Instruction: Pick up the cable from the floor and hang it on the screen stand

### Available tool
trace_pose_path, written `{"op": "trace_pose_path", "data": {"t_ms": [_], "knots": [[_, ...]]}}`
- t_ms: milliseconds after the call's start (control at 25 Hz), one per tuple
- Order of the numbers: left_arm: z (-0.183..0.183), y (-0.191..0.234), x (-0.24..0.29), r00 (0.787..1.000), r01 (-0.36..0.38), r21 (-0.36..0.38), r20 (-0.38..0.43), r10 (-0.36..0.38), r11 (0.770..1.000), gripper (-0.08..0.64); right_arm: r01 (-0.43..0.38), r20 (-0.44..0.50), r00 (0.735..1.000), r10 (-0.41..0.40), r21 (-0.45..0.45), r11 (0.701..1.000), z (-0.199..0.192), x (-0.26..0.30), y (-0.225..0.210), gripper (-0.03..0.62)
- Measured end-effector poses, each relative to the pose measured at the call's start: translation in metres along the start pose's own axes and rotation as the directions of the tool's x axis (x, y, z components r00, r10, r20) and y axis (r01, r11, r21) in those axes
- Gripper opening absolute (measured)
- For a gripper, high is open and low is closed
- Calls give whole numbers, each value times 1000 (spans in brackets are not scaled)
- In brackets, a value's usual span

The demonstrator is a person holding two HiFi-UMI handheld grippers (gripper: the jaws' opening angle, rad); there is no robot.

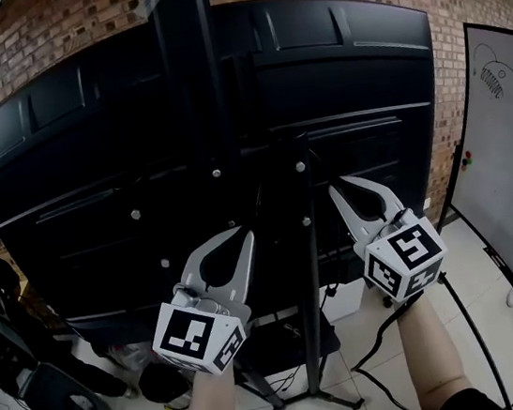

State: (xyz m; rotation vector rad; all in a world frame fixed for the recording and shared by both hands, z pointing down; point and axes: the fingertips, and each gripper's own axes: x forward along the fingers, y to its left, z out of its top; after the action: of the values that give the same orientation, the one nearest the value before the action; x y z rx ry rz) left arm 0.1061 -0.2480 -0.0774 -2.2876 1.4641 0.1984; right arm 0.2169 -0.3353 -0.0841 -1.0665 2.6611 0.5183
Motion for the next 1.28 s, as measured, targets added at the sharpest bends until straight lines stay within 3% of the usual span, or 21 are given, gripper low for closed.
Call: {"op": "trace_pose_path", "data": {"t_ms": [240, 440, 640, 720, 840, 1000, 1280], "knots": [[-10, -9, -28, 1000, -13, -23, 18, 14, 1000, 3, 74, 76, 994, -73, -13, 997, -1, -34, -1, 32], [-20, -19, -47, 1000, -17, -45, 9, 17, 999, 3, 123, 75, 990, -122, -2, 992, -12, -61, 4, 31], [-30, -31, -69, 1000, -13, -52, -7, 13, 999, 3, 147, 91, 983, -157, 106, 983, -24, -92, 19, 17], [-38, -33, -78, 1000, -22, -72, -23, 21, 997, 3, 128, 101, 984, -144, 144, 981, -26, -103, 30, 17], [-47, -47, -94, 999, -12, -104, -49, 7, 995, 3, 101, 82, 990, -112, 132, 986, -34, -119, 50, 17], [-56, -71, -99, 998, 18, -94, -57, -23, 995, 3, 54, 67, 996, -64, 139, 989, -48, -138, 72, 17], [-114, -89, -132, 987, -19, -122, -162, -1, 992, 3, -53, -10, 998, 57, 204, 977, -107, -150, 141, 9]]}}
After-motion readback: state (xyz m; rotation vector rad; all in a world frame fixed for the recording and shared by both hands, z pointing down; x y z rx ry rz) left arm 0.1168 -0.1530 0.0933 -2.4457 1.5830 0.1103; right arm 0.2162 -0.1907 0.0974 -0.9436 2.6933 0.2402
